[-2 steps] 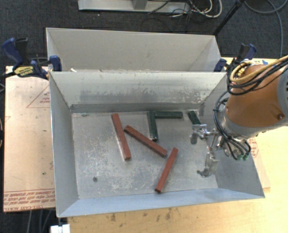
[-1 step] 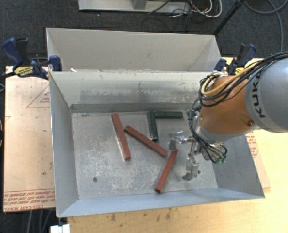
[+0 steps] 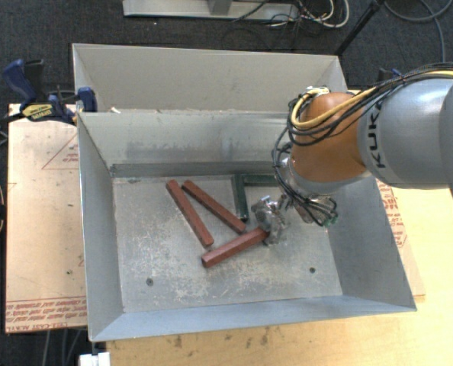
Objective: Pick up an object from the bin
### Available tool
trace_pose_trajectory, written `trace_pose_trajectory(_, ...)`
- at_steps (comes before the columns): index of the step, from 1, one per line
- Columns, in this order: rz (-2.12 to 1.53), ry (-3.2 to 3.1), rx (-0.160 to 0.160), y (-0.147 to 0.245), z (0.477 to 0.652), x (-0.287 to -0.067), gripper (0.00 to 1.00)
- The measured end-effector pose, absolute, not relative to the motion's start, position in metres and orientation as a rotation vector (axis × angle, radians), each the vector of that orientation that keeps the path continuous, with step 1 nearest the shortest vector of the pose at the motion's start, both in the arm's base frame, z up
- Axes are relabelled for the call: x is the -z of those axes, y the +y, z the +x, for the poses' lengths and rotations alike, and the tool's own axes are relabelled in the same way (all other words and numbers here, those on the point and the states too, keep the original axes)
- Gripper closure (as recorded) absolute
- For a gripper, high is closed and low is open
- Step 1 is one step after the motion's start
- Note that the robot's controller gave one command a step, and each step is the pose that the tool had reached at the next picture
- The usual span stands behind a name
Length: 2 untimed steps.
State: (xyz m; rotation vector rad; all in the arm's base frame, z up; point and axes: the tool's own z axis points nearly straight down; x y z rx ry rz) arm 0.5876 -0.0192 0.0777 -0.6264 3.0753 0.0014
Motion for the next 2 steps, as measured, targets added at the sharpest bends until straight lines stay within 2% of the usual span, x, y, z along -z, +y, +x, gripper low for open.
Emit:
trace_pose_trajectory(1, -0.627, 3.075, -0.001, -0.019, 0.588, -0.078, 1.00)
trace_pose_trajectory(2, -0.616, 3.081, -0.002, 0.015, 0.573, -0.270, 1.00)
